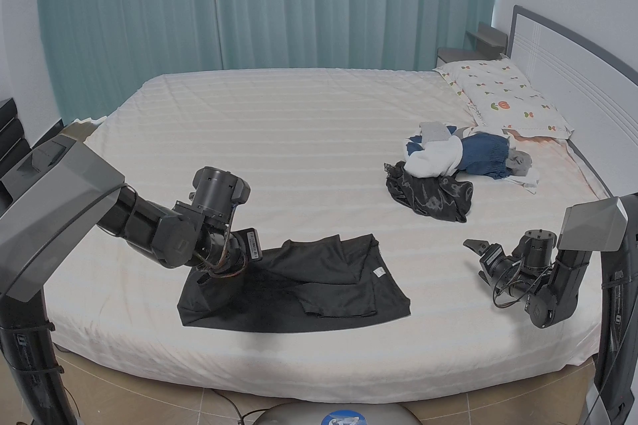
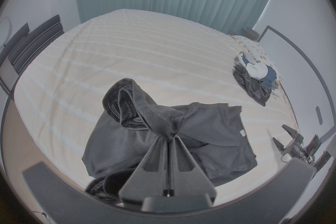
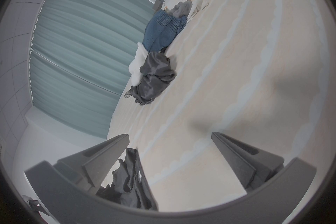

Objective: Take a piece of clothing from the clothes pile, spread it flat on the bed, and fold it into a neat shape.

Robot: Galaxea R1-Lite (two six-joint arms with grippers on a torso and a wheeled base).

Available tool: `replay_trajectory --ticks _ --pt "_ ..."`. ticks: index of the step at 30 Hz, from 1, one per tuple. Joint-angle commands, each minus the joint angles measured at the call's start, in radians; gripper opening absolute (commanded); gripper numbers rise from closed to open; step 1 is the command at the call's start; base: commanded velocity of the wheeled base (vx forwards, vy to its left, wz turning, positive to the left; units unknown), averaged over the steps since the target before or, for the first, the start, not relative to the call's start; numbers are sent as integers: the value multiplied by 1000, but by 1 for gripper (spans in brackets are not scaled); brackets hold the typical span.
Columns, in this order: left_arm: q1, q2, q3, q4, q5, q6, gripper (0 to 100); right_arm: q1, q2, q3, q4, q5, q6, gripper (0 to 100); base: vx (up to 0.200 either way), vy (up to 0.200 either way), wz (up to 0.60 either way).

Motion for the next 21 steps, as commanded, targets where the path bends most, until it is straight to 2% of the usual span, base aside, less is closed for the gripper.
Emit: replay_trajectory --ticks 1,13,17,21 --pt "-66 41 -126 101 2 -48 0 1 1 0 0 0 0 100 0 -200 0" --pt "-133 200 -361 223 7 -111 0 2 1 0 0 0 0 100 0 -200 0" --pt "-133 245 -395 223 33 -115 0 2 1 0 0 0 0 100 0 0 0" --pt "-138 278 -418 225 41 -161 0 4 3 0 0 0 0 100 0 0 0"
